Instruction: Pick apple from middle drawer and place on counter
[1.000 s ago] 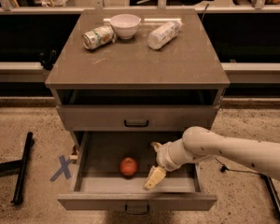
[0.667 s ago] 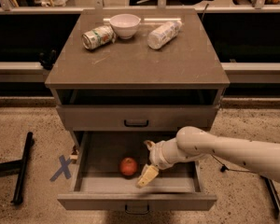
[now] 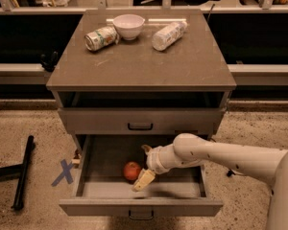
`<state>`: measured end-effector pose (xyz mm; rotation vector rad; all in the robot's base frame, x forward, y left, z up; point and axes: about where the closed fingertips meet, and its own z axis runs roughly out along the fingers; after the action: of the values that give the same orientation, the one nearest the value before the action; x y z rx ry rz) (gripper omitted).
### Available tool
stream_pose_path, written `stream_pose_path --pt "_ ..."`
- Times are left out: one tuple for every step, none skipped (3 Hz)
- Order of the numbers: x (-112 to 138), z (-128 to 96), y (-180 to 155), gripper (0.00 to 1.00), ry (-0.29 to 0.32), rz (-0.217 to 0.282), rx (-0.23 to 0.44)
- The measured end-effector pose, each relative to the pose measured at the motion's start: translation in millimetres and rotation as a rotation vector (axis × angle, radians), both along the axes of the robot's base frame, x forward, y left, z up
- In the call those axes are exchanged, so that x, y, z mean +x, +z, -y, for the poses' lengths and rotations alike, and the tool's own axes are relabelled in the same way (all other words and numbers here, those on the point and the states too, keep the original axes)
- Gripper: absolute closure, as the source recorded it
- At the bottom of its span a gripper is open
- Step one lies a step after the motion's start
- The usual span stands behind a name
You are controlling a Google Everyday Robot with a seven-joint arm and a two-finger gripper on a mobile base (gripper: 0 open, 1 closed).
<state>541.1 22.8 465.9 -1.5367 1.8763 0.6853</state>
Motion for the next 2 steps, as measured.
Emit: stream_pose_path --pt "14 -20 -32 0.00 -0.036 0.006 0.011" --pt "15 -27 -43 0.00 -0.035 0.000 0.001"
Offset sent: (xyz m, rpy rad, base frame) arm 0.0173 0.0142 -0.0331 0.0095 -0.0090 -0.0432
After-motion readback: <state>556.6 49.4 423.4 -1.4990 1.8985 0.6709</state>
